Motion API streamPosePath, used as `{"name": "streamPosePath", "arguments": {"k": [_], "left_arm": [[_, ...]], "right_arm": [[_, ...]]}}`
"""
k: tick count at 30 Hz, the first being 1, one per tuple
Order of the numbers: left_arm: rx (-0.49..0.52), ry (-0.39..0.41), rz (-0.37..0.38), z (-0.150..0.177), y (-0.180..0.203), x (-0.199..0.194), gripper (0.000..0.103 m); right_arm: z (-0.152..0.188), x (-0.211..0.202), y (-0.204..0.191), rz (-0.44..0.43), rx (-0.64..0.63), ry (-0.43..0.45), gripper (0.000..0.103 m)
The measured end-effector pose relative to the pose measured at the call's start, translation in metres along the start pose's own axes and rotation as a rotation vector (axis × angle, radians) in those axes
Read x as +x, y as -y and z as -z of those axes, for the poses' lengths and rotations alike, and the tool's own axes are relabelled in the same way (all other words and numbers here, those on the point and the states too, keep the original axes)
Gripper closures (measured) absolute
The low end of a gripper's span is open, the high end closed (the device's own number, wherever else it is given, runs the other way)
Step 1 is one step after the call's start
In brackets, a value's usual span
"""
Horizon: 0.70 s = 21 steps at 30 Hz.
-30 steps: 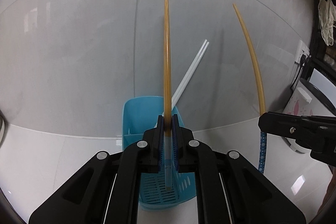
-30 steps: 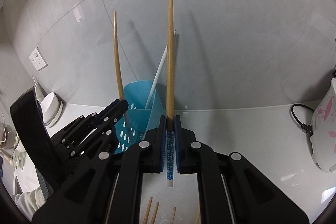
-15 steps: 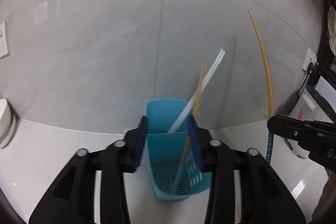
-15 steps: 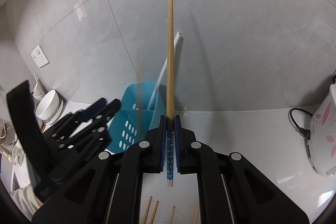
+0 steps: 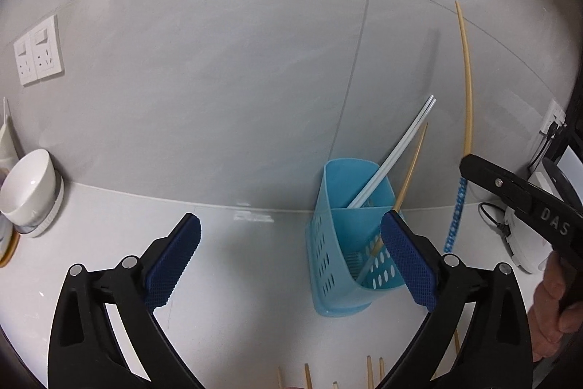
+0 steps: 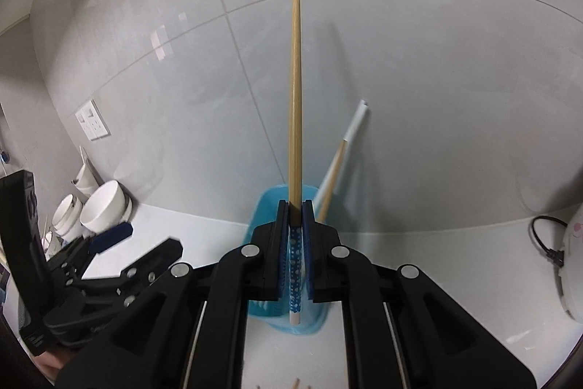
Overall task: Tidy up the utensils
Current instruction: 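Lower the chopstick into the blue holder and open the right gripper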
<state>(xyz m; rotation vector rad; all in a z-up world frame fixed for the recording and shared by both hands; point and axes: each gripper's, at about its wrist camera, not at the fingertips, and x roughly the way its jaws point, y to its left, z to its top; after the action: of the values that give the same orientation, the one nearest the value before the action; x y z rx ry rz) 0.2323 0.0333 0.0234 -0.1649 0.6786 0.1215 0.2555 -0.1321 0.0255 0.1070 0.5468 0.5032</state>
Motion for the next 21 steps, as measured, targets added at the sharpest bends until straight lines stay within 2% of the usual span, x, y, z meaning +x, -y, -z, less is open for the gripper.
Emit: {"name": "streamPosePath", "arguments": {"k": [8, 21], "left_arm": [[0.001, -0.019, -0.002, 0.003, -0.01, 0.001, 0.006], [0.004, -0.045, -0.038, 0.011, -0.02, 0.011, 0.006]], "right_arm": [[0.009, 0.016, -0.011, 0.001, -0.023, 0.056, 0.096], [0.042, 0.045, -0.016, 0.033, -0.053, 0.025, 0.096]]}}
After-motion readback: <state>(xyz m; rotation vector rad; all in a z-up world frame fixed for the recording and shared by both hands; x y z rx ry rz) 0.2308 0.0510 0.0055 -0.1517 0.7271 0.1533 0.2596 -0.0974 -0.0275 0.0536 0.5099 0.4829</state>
